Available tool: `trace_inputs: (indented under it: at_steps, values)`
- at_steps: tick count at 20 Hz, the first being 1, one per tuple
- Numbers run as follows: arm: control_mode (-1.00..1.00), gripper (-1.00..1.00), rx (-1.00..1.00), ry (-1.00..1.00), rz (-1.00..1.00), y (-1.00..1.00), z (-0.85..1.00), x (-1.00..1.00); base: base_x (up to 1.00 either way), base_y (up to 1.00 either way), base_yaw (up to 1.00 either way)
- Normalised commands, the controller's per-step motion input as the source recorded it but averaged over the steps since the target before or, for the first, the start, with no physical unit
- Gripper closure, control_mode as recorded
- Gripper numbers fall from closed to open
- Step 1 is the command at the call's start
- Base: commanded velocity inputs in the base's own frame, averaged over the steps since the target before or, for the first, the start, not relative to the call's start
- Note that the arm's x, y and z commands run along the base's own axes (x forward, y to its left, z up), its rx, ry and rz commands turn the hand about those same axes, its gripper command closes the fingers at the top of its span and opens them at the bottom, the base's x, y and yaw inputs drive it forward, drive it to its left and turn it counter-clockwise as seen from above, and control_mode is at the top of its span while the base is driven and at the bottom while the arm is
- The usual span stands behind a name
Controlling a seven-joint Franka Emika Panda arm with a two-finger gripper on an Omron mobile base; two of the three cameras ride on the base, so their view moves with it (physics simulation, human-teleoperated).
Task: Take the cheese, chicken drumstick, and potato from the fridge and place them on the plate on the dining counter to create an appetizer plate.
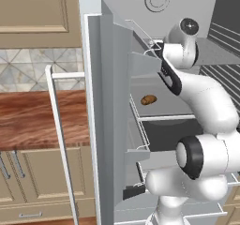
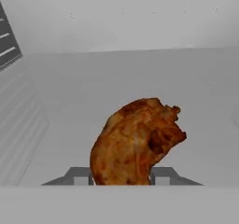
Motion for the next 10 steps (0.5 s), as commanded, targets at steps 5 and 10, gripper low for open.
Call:
trace_inputs:
  at_steps: [5,10]
  values:
    - [-1.00,1.00,0.05,-0.20,0.00,-0.29,0.21,-1.00,0.00,0.00,0.00]
    - [-1.00,1.00,0.01,-0.07,0.00,-0.26,0.17,-1.00,0.00,0.00,0.00]
